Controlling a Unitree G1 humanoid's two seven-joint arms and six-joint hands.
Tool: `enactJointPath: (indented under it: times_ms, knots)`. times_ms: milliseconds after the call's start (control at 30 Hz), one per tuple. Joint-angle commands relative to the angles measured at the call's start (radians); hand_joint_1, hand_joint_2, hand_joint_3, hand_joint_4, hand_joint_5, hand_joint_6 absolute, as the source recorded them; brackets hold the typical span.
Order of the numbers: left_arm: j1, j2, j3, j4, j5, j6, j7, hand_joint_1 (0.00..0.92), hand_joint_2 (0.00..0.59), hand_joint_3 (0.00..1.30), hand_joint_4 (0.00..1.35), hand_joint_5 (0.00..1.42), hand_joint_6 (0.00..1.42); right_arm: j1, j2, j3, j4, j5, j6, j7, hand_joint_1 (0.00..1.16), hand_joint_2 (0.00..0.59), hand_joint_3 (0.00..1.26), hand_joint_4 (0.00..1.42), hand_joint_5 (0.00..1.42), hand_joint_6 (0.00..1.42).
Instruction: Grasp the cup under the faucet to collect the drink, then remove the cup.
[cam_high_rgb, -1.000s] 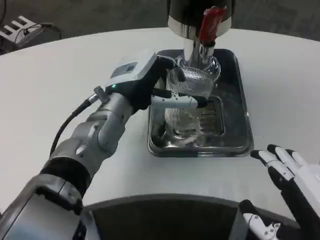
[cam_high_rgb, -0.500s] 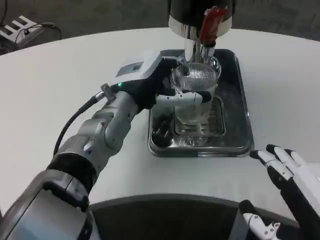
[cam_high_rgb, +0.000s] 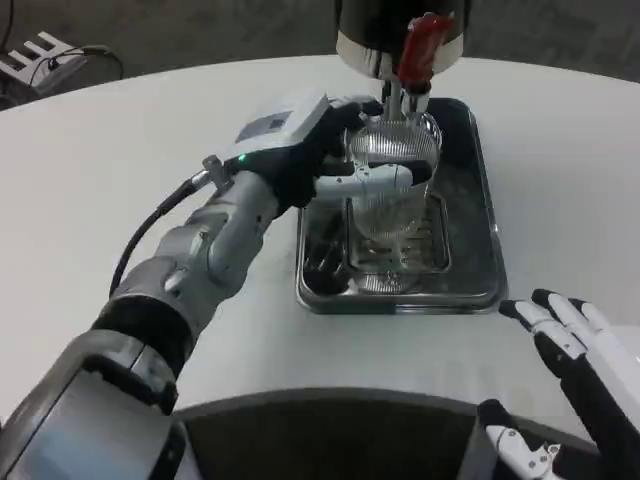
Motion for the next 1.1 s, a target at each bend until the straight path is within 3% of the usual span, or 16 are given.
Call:
enactJointPath:
  times_ms: [33,300,467,667,900,1100]
  knots:
    - [0.032,0.047,0.042,-0.017,-0.040,-0.064,-0.004,0.099,0.060,0.23,0.25,0.41,0.53,-0.007,0.003,0.010,0.017,0.010,0.004,-0.011,0.37,0.452,0.11,0.00,0.00,0.09]
    - [0.098,0.128,0.119,-0.058,-0.117,-0.168,-0.014,0.068,0.060,0.28,0.29,0.46,0.55,-0.029,0.006,0.025,0.032,0.005,0.012,-0.011,0.37,0.452,0.11,0.00,0.00,0.09]
    - [0.160,0.176,0.198,-0.105,-0.215,-0.271,-0.067,0.028,0.070,0.33,0.34,0.49,0.54,-0.053,0.008,0.036,0.045,-0.001,0.019,-0.011,0.37,0.452,0.11,0.00,0.00,0.09]
    - [0.197,0.204,0.340,-0.187,-0.424,-0.371,-0.266,0.000,0.081,0.36,0.37,0.47,0.49,-0.079,0.012,0.061,0.064,-0.011,0.029,-0.004,0.37,0.452,0.11,0.00,0.00,0.09]
    - [0.095,0.187,0.455,-0.215,-0.664,-0.234,-0.673,0.000,0.095,0.27,0.26,0.39,0.43,-0.095,0.028,0.092,0.072,-0.036,0.037,-0.012,0.37,0.452,0.11,0.00,0.00,0.09]
    - [-0.013,0.161,0.469,-0.214,-0.722,-0.132,-0.859,0.000,0.108,0.25,0.22,0.36,0.39,-0.094,0.038,0.098,0.067,-0.049,0.036,-0.015,0.37,0.452,0.11,0.00,0.00,0.09]
